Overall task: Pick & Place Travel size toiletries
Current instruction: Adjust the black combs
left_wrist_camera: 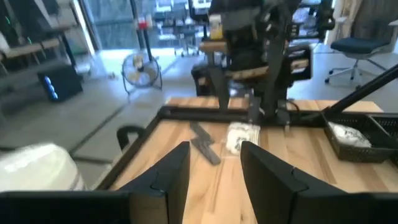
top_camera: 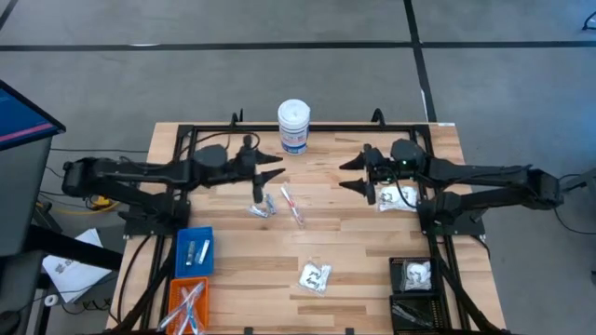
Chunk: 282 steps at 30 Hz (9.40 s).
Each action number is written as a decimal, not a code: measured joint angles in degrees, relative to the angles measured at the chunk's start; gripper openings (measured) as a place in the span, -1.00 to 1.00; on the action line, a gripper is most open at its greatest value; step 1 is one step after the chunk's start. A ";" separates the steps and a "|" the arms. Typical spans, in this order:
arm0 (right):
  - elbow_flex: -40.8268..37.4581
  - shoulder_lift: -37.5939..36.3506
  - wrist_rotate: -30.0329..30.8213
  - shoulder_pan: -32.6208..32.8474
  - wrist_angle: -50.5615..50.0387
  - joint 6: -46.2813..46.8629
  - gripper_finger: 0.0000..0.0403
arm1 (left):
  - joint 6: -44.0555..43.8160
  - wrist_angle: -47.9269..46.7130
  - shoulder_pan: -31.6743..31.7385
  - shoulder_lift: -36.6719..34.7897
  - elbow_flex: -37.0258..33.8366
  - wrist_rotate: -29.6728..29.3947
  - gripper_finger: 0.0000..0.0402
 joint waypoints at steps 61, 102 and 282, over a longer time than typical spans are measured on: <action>9.78 32.69 31.32 -26.42 -53.92 31.25 -1.00 | -5.76 55.32 -18.69 36.72 1.12 8.48 -0.32; 23.26 31.13 30.01 -14.74 -58.71 32.51 -1.00 | -5.63 55.29 -18.60 36.72 1.12 8.05 -0.32; 51.71 64.22 -2.61 -3.89 -72.46 15.61 -1.00 | -4.74 55.35 -19.21 36.72 1.10 8.07 -0.32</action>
